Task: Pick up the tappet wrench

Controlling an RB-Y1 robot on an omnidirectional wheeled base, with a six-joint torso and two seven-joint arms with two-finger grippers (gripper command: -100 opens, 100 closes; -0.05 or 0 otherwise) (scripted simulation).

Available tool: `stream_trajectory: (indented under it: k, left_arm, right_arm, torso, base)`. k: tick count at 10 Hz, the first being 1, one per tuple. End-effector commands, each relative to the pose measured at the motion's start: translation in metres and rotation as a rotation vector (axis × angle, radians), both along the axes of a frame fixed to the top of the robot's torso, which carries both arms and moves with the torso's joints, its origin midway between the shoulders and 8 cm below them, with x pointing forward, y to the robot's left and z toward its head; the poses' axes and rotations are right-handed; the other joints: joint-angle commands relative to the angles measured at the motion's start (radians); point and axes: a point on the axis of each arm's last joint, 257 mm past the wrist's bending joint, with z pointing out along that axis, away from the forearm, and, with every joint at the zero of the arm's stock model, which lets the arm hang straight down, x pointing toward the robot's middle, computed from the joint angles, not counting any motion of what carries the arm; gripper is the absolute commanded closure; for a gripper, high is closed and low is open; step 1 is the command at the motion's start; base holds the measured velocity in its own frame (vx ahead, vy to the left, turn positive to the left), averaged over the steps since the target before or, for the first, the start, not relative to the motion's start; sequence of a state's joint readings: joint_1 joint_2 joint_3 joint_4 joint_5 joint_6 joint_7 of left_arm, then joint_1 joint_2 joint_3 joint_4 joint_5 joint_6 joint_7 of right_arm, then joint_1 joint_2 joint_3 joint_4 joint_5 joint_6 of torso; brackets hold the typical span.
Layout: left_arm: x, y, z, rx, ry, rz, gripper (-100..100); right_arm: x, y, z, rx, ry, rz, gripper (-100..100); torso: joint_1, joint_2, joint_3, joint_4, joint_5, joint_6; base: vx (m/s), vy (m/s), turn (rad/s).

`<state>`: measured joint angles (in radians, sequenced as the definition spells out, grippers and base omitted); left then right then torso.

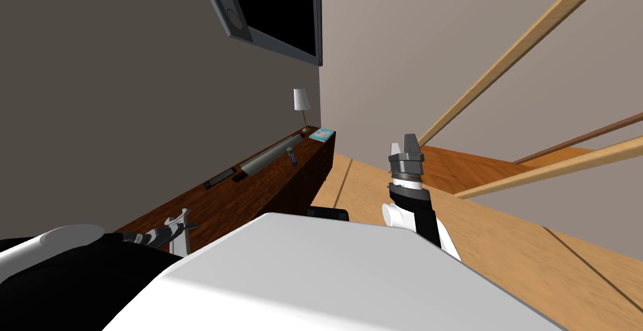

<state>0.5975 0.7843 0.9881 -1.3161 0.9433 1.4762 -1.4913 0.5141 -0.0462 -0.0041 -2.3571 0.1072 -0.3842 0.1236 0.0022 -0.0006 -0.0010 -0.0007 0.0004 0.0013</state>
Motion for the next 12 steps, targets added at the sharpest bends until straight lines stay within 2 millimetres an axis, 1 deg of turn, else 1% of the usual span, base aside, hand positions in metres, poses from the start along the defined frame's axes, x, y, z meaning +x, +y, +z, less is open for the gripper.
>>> stream_trajectory:
  k: [1,5,6,7,8,9,10,11,12]
  left_arm:
    - [0.000,0.000,0.000,0.000,0.000,0.000,100]
    - [0.000,0.000,0.000,0.000,0.000,0.001,100]
    - [0.000,0.000,0.000,0.000,0.000,0.000,0]
    - [0.010,-0.006,0.003,0.003,0.015,-0.010,100]
    - [0.013,-0.006,0.005,0.006,0.009,0.004,100]
    - [0.013,-0.006,0.005,0.004,0.006,0.027,100]
    - [0.022,-0.012,0.006,0.006,0.024,0.002,100]
    - [0.026,-0.013,0.009,0.011,0.015,0.018,100]
    - [0.026,-0.013,0.009,0.008,0.011,0.048,100]
  right_arm:
    - [0.000,0.000,0.000,0.000,0.000,0.000,0]
    - [0.000,0.000,0.000,0.000,0.000,0.000,0]
    - [0.000,0.000,0.000,0.000,0.000,0.000,0]
    - [0.000,0.000,0.000,0.000,0.000,0.000,0]
    - [0.000,0.000,0.000,0.000,0.000,0.000,0]
    - [0.000,0.000,0.000,0.000,0.000,0.000,0]
    - [0.000,0.000,0.000,0.000,0.000,0.000,0]
    - [0.000,0.000,0.000,0.000,0.000,0.000,0]
    - [0.000,0.000,0.000,0.000,0.000,0.000,0]
  torso:
    - [0.000,0.000,0.000,0.000,0.000,0.000]
    - [0.000,0.001,0.001,0.000,0.000,0.000]
    - [0.000,0.001,0.001,0.000,0.000,0.000]
    - [0.000,0.001,0.001,0.000,0.000,0.000]
    - [0.004,0.005,0.003,0.001,0.000,0.003]
    - [0.006,0.007,0.004,0.002,0.000,0.002]
    - [0.004,0.006,0.004,0.001,0.001,0.000]
    - [0.004,0.009,0.005,0.002,0.000,0.002]
    - [0.003,0.008,0.005,0.002,0.000,0.002]
  base:
    - [0.000,0.000,0.000]
    - [0.000,0.000,0.000]
    - [0.000,0.000,0.000]
    - [-0.105,0.079,-0.199]
    - [-0.125,0.101,-0.167]
    - [-0.073,0.049,-0.004]
    - [-0.143,0.063,-0.156]
    - [-0.127,0.055,-0.158]
    - [-0.052,0.027,-0.008]
